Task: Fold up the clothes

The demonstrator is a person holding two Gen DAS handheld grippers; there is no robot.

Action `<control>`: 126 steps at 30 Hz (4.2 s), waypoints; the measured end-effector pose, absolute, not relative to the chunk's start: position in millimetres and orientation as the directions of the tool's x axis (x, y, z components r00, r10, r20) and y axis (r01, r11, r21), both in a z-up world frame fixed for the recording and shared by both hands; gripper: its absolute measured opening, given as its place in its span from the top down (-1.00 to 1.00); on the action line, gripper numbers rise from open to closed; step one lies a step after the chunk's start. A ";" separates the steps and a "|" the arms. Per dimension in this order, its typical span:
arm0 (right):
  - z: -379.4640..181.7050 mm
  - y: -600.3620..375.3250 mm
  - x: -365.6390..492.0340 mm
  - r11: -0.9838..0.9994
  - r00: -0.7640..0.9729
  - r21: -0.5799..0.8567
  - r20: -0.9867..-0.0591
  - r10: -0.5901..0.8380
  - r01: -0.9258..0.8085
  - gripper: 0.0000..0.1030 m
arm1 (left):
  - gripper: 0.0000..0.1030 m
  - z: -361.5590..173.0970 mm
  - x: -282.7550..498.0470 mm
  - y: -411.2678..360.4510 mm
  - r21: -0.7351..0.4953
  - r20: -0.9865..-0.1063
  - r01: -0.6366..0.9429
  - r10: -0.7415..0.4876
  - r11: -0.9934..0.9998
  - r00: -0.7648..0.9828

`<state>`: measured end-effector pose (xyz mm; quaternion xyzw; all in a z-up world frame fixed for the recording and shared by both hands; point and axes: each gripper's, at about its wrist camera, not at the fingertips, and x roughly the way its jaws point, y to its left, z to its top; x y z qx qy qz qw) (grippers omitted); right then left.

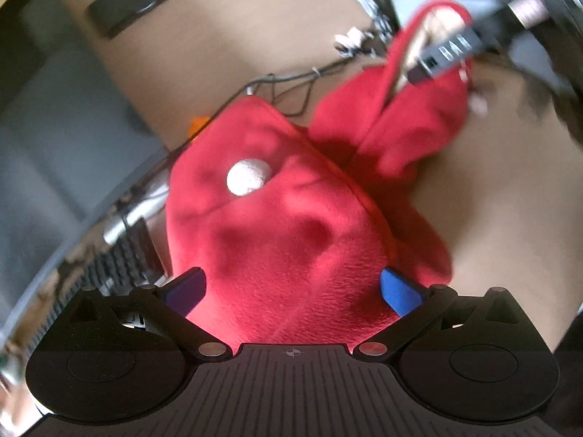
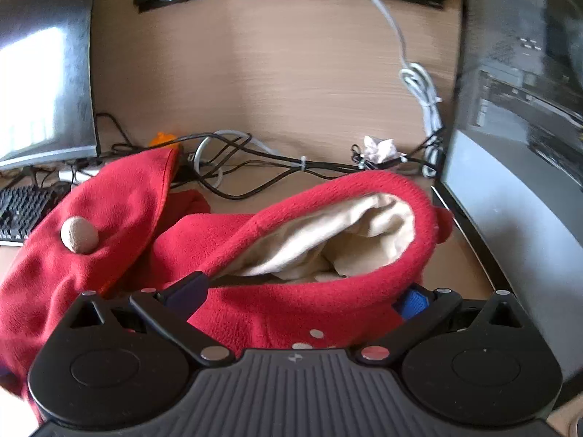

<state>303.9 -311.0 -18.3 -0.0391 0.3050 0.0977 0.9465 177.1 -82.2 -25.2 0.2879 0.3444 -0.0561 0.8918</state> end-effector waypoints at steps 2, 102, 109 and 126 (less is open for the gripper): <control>-21.1 -307.1 308.2 0.974 0.788 -0.025 -0.593 0.168 -0.226 -1.00 | -1.00 -24.6 187.5 -75.0 0.520 -0.615 0.247 0.157 0.818 0.773; 182.2 -149.9 347.1 0.609 0.997 -0.789 -0.045 0.067 -0.076 -1.00 | -1.00 -28.5 150.9 7.9 -0.444 -0.582 0.347 -0.560 0.826 0.589; 166.0 -169.2 351.3 0.652 0.963 -0.712 -0.246 0.114 -0.259 -1.00 | -1.00 -57.3 192.5 25.5 -0.332 -0.682 0.187 -0.372 0.924 0.629; -44.4 -209.6 304.2 0.859 0.534 -0.035 -0.796 0.285 -0.511 -1.00 | -1.00 -85.9 193.2 56.0 -0.253 -0.766 0.128 -0.280 0.959 0.579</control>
